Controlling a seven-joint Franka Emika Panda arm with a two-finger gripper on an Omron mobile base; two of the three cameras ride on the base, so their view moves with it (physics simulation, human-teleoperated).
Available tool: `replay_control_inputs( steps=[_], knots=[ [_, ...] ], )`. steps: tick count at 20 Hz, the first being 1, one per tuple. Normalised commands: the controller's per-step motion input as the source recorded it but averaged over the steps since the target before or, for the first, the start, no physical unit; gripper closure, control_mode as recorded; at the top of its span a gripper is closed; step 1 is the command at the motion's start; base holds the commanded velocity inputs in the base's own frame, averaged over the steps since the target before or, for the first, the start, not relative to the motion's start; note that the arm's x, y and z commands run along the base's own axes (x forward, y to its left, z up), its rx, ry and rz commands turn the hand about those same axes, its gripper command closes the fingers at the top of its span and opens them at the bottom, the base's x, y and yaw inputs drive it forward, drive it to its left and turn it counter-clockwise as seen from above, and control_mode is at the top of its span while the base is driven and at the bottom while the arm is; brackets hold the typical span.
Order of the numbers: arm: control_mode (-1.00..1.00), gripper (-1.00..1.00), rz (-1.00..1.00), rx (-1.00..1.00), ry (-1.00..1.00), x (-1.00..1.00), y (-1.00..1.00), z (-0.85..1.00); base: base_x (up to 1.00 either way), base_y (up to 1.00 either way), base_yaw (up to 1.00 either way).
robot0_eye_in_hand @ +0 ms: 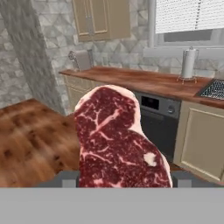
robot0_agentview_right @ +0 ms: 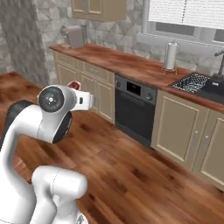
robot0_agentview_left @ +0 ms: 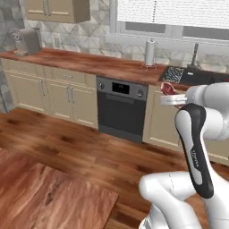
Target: Take the cheese, steak, and mushroom from the fridge and place them on the plate on the dining counter to create an appetizer plate.
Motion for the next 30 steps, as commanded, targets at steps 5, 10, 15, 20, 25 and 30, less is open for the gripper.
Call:
replay_control_inputs(
  steps=[5, 10, 15, 20, 25, 30],
  knots=[
    [1.00, 1.00, 0.00, 0.00, 0.00, 0.00, 0.00, 0.00, 0.89, -0.97, 0.39],
    [1.00, 1.00, 0.00, 0.00, 0.00, 0.00, 0.00, 0.00, 0.99, -0.15, 0.39],
    [1.00, 1.00, 0.00, 0.00, 0.00, 0.00, 0.00, 0.00, 1.00, 0.01, 0.62],
    [1.00, 1.00, 0.00, 0.00, 0.00, 0.00, 0.00, 0.00, 1.00, 0.00, 0.69],
    [1.00, 1.00, 0.00, 0.00, 0.00, 0.00, 0.00, 0.00, 1.00, -0.04, 0.68],
    [1.00, 1.00, 0.00, 0.00, 0.00, 0.00, 0.00, 0.00, 0.94, -0.30, 0.54]
  ],
)
